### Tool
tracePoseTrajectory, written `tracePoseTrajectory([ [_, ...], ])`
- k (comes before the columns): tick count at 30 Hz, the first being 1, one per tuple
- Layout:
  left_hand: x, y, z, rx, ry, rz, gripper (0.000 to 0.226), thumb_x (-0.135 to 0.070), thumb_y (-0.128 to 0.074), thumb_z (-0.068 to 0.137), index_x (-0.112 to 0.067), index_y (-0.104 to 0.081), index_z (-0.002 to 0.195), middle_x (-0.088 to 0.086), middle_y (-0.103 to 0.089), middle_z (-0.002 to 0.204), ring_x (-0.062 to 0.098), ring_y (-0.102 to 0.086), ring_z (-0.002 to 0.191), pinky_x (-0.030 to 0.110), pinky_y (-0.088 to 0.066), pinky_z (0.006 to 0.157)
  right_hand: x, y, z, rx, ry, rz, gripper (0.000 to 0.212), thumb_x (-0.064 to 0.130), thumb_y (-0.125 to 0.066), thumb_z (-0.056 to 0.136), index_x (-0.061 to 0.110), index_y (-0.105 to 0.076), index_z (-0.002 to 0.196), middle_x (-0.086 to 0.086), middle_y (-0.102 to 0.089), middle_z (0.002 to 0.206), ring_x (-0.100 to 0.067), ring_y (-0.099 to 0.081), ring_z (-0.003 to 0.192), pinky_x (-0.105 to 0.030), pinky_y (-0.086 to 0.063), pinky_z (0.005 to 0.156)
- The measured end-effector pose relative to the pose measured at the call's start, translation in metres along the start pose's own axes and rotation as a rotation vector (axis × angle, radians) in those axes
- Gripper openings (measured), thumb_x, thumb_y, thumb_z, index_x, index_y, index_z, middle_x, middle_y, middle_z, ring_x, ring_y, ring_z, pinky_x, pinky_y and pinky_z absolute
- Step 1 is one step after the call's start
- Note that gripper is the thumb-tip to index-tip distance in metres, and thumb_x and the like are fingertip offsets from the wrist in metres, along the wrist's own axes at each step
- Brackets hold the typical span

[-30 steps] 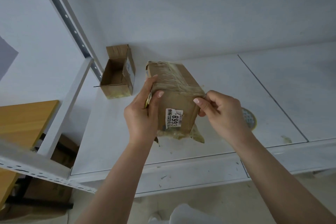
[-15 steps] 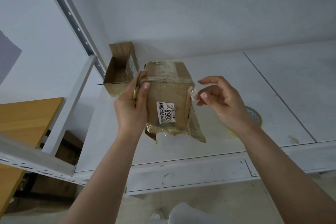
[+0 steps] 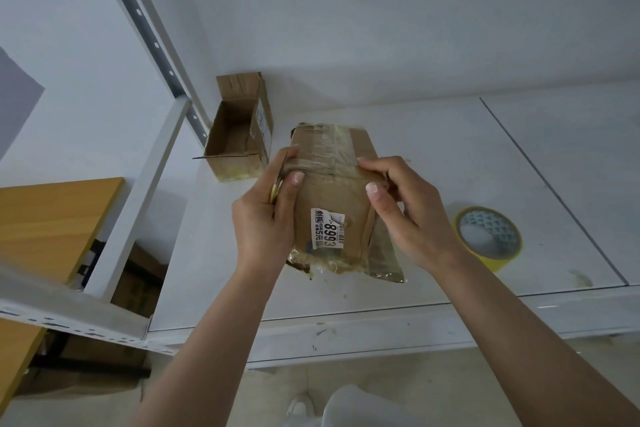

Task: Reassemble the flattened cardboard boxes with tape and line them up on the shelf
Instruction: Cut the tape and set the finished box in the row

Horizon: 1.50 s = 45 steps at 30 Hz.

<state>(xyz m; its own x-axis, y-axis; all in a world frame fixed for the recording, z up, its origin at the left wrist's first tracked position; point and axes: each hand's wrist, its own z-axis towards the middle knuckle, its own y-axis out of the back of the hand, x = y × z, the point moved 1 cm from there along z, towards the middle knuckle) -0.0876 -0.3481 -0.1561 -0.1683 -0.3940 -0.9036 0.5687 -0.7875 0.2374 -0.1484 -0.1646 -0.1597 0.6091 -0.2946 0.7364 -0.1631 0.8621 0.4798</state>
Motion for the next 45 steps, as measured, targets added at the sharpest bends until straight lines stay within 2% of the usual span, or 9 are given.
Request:
tracePoseTrajectory([
  [7,0.004,0.0,-0.005,0.021,-0.025,-0.145,0.031,-0.037,-0.067,0.085,-0.036,-0.063,0.115,-0.026,-0.07,0.09,-0.006,-0.066,0.079,0.011,-0.053,0.064,0.007,-0.008,0.0,-0.192,0.091,-0.144,0.033,0.028,-0.055,0.097,0.004,-0.066,0.116,-0.01,-0.068,0.095,-0.025,-0.065,0.078,-0.042,-0.053,0.067],
  [11,0.003,0.002,0.002,0.053,-0.066,-0.182,0.031,-0.035,-0.066,0.085,-0.033,-0.062,0.116,-0.022,-0.07,0.098,0.0,-0.068,0.083,0.013,-0.053,0.069,0.011,-0.004,0.002,-0.213,0.088,-0.131,0.048,0.045,-0.048,0.097,0.003,-0.065,0.114,-0.009,-0.067,0.101,-0.014,-0.062,0.078,-0.033,-0.053,0.066],
  [14,0.01,0.008,0.005,0.14,-0.033,-0.142,0.032,-0.044,-0.069,0.081,-0.038,-0.062,0.111,-0.015,-0.07,0.096,0.028,-0.059,0.062,0.031,-0.055,0.056,0.01,-0.008,-0.002,-0.18,0.067,-0.232,0.048,0.046,-0.05,0.093,0.006,-0.066,0.112,-0.003,-0.068,0.097,-0.007,-0.058,0.07,-0.032,-0.052,0.056],
  [20,0.04,0.013,-0.005,0.165,0.148,-0.065,0.026,-0.058,-0.076,0.069,-0.041,-0.07,0.087,-0.024,-0.071,0.101,0.016,-0.062,0.062,0.029,-0.058,0.069,-0.004,-0.035,-0.032,-0.109,0.124,-0.424,0.038,0.035,-0.051,0.095,0.02,-0.064,0.128,-0.005,-0.053,0.075,-0.018,-0.048,0.051,-0.032,-0.046,0.043],
  [26,0.053,0.026,-0.013,0.163,0.203,0.006,0.015,-0.036,-0.077,0.078,-0.037,-0.068,0.09,-0.036,-0.067,0.099,0.006,-0.05,0.056,0.016,-0.048,0.061,-0.003,-0.055,-0.034,-0.11,0.105,-0.478,0.041,0.041,-0.046,0.096,0.022,-0.065,0.127,0.0,-0.05,0.078,-0.008,-0.041,0.057,-0.021,-0.038,0.048],
  [31,0.018,0.033,-0.005,0.125,-0.006,0.252,0.021,-0.048,-0.075,0.079,-0.047,-0.067,0.099,-0.031,-0.05,0.135,-0.013,-0.06,0.084,0.013,-0.049,0.065,-0.009,-0.045,-0.034,-0.146,-0.181,-0.108,0.057,0.063,-0.024,0.095,0.031,-0.038,0.139,0.016,-0.057,0.072,-0.005,-0.056,0.061,-0.018,-0.042,0.055],
  [35,-0.016,0.011,-0.011,0.159,-0.197,0.443,0.049,-0.076,-0.049,0.079,-0.046,-0.061,0.116,-0.016,-0.049,0.145,0.005,-0.068,0.082,0.019,-0.049,0.062,-0.02,-0.044,-0.029,-0.24,-0.411,-0.042,0.039,0.046,-0.031,0.103,0.019,-0.053,0.12,0.001,-0.066,0.08,-0.022,-0.064,0.074,-0.047,-0.052,0.072],
  [39,-0.008,-0.006,-0.01,0.352,-0.04,0.876,0.091,-0.09,-0.03,0.073,-0.039,-0.029,0.149,-0.011,-0.022,0.161,0.022,-0.059,0.12,0.033,-0.051,0.081,-0.038,-0.04,-0.031,-0.132,-0.61,-0.242,0.028,0.033,-0.048,0.1,0.021,-0.052,0.125,0.003,-0.063,0.105,-0.022,-0.063,0.1,-0.038,-0.049,0.081],
  [45,0.006,0.022,-0.004,0.263,0.023,0.724,0.07,-0.069,-0.046,0.083,-0.036,-0.043,0.145,-0.012,-0.04,0.152,0.023,-0.065,0.11,0.036,-0.054,0.084,-0.048,-0.054,-0.025,0.075,-0.97,-0.061,0.056,0.036,-0.058,0.096,0.007,-0.038,0.139,-0.008,-0.057,0.123,-0.03,-0.057,0.117,-0.036,-0.047,0.091],
])
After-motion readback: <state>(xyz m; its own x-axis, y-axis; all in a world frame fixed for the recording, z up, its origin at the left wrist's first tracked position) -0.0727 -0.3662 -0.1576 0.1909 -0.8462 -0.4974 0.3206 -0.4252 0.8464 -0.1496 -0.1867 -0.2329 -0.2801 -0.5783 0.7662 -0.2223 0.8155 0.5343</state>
